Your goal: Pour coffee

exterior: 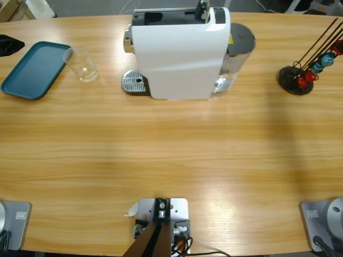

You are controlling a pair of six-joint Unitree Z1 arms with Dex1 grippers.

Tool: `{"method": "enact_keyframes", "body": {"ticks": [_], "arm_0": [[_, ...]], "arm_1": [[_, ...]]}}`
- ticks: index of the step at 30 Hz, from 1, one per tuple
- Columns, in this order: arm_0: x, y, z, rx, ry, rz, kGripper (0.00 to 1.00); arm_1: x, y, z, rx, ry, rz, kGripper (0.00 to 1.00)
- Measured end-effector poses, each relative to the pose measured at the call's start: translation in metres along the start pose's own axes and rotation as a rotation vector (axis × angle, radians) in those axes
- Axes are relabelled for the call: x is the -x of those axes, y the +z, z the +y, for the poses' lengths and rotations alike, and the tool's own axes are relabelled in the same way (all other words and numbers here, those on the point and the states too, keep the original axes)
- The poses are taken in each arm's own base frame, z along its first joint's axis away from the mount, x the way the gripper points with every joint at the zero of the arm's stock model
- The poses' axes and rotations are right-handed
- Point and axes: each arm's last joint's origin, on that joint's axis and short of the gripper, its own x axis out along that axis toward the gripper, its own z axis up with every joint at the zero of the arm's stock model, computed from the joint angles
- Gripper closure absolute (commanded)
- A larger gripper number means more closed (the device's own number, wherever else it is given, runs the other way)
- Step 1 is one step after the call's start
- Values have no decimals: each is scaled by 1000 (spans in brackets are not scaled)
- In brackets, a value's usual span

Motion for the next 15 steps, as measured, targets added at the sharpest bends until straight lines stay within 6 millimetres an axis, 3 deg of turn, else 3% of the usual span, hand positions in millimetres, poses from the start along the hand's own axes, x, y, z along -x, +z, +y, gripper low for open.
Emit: {"method": "enact_keyframes", "body": {"ticks": [15], "arm_0": [[0,0,0,0,0,0,331]], "arm_1": [[-21,4,5,3,-8,22,363]]}}
